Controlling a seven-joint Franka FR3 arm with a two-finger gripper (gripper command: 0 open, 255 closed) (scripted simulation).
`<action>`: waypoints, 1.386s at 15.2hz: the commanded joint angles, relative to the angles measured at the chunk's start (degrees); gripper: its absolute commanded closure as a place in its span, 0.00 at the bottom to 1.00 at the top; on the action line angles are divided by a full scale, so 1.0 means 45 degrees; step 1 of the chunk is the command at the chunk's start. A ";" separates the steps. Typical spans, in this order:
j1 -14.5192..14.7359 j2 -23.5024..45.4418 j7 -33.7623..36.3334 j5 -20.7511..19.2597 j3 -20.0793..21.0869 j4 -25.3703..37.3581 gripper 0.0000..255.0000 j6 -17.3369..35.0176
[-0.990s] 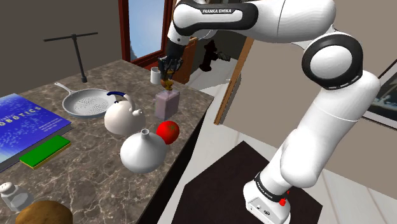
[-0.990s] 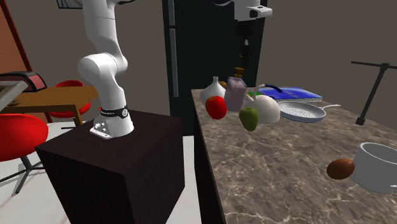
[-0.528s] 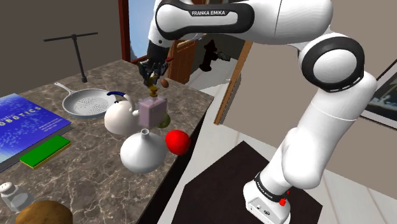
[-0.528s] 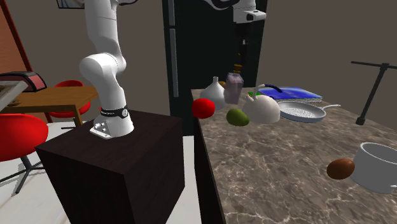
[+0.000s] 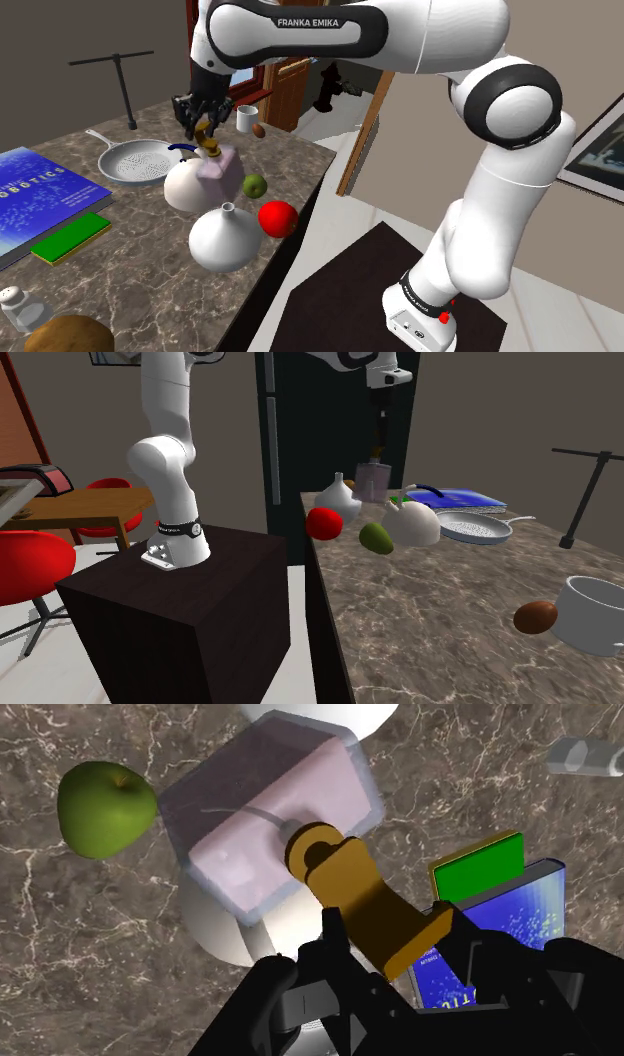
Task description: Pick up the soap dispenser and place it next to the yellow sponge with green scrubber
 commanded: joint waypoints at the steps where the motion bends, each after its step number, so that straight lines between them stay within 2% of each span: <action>1: 0.0420 0.0453 0.0659 -0.0146 0.0242 0.0432 1.00 -0.0513; 10: 0.2250 0.2894 0.3145 -0.1089 0.0805 0.3909 1.00 -0.1401; 13: 0.2957 0.4054 0.3877 -0.1434 0.0891 0.5692 1.00 -0.1995; 17: 0.3966 0.6009 0.4666 -0.1862 0.0898 0.8875 1.00 -0.3189; 21: 0.3872 0.5754 0.4657 -0.1828 0.0902 0.7751 1.00 -0.2323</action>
